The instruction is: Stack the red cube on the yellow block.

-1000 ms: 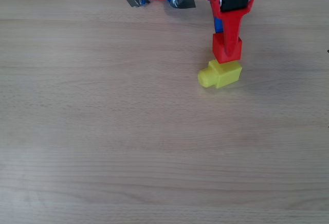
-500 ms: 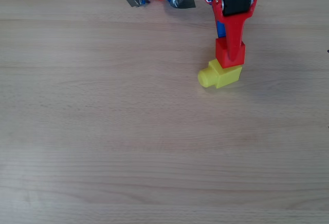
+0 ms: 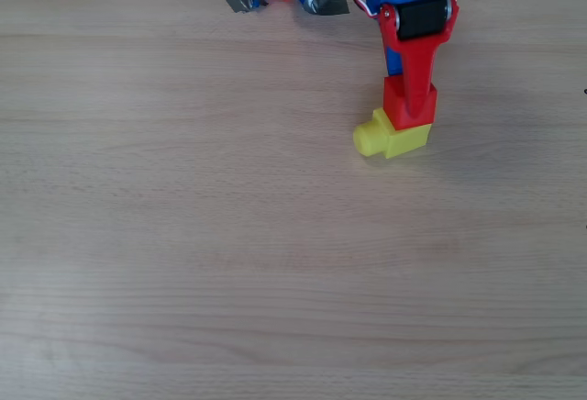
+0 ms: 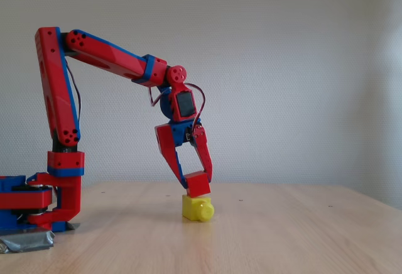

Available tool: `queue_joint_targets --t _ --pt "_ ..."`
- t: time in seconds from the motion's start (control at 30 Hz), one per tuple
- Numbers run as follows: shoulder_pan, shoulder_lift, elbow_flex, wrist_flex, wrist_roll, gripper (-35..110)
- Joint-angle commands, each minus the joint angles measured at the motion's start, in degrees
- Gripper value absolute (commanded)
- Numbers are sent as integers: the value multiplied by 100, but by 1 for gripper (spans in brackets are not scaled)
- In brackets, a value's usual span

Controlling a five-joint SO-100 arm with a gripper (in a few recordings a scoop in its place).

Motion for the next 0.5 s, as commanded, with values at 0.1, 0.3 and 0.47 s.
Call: queue_joint_targets --t 0.1,0.3,0.47 --pt "70 202 -97 18 -35 15" --pt "97 202 -105 132 -88 20" --pt "132 202 -123 176 -158 24"
